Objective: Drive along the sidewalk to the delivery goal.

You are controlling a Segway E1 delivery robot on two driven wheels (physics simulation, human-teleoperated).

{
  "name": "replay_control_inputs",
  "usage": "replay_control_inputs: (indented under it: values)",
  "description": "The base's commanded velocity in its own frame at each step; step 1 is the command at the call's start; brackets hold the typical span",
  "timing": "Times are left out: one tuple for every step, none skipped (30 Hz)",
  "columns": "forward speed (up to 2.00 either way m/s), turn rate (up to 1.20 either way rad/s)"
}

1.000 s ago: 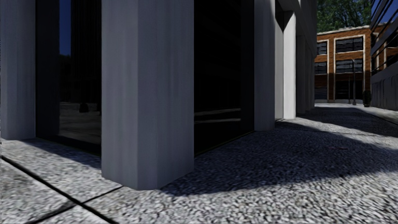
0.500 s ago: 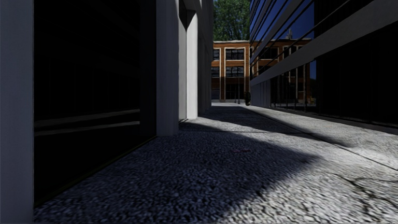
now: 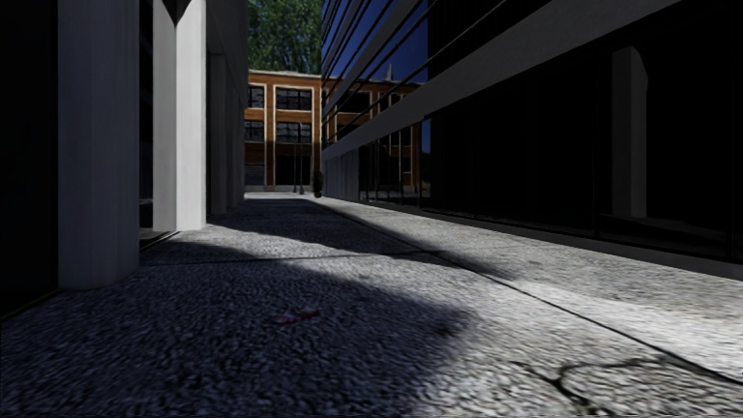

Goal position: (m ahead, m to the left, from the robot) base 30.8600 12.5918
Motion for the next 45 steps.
replay_control_inputs:
  values:
    - [1.69, 0.0]
    - [1.69, 0.0]
    - [1.69, 0.0]
    - [1.69, 0.0]
    - [1.69, 0.0]
    - [1.69, 0.0]
    - [1.69, 0.0]
    - [1.69, 0.0]
    - [1.69, 0.0]
    - [1.69, 0.0]
    - [1.69, 0.0]
    - [1.69, 0.0]
    - [1.69, 0.0]
    - [1.69, 0.0]
    - [1.69, 0.0]
    - [1.69, 0.0]
    - [1.69, 0.0]
    - [1.69, 0.0]
    - [1.69, 0.0]
    - [1.69, 0.0]
    - [1.69, 0.0]
    - [1.69, 0.0]
    - [1.69, 0.0]
    - [1.7, 0.0]
    - [1.7, 0.0]
    - [1.7, 0.0]
    - [1.7, 0.0]
    - [1.7, 0.0]
    - [1.7, 0.0]
    - [1.7, 0.0]
    - [1.7, 0.0]
    - [1.7, 0.0]
    - [1.7, 0.0]
    - [1.7, 0.0]
    - [1.7, 0.0]
    - [1.7, 0.0]
    - [1.7, 0.0]
    - [1.7, 0.0]
    - [1.7, 0.0]
    - [1.7, 0.0]
    - [1.7, 0.0]
    - [1.7, 0.0]
    - [1.7, 0.0]
    - [1.7, 0.0]
    - [1.7, 0.0]
